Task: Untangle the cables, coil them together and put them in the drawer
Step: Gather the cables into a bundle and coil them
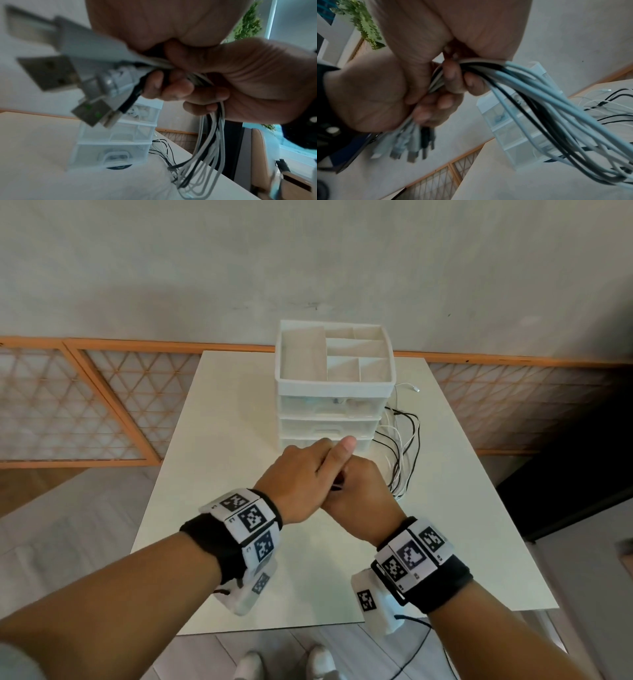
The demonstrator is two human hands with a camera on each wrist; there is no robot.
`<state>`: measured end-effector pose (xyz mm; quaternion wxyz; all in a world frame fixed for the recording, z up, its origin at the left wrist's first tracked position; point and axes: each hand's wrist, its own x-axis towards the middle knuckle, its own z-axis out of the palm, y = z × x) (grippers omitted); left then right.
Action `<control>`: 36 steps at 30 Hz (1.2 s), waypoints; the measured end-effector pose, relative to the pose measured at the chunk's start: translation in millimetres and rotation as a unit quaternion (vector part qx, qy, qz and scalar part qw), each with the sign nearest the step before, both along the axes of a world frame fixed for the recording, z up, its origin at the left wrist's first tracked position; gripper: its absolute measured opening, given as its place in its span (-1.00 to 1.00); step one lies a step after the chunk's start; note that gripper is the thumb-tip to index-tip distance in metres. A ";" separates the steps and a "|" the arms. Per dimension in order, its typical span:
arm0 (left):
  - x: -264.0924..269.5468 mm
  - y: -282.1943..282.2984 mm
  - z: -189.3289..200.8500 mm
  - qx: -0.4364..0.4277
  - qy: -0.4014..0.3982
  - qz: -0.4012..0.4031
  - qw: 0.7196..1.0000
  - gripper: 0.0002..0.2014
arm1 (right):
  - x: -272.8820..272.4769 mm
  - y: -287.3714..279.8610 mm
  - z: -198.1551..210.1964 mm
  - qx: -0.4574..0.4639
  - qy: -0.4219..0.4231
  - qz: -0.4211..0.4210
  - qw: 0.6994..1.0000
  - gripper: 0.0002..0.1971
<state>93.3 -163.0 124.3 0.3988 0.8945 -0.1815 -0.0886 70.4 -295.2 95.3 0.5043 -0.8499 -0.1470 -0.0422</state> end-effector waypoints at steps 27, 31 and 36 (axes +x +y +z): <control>28.8 19.3 8.3 -0.266 0.115 0.177 0.941 -0.34 | 16.3 -29.7 -2.3 0.078 -0.013 -0.125 0.989 -0.63; 12.2 -2.3 9.2 -0.212 0.111 0.108 0.965 -0.02 | 11.9 8.8 12.0 0.047 -0.121 -0.113 0.985 -0.70; 9.5 -3.8 18.2 -0.369 0.226 0.122 0.893 -0.51 | 0.7 25.9 6.5 -0.036 -0.166 -0.045 0.984 -0.77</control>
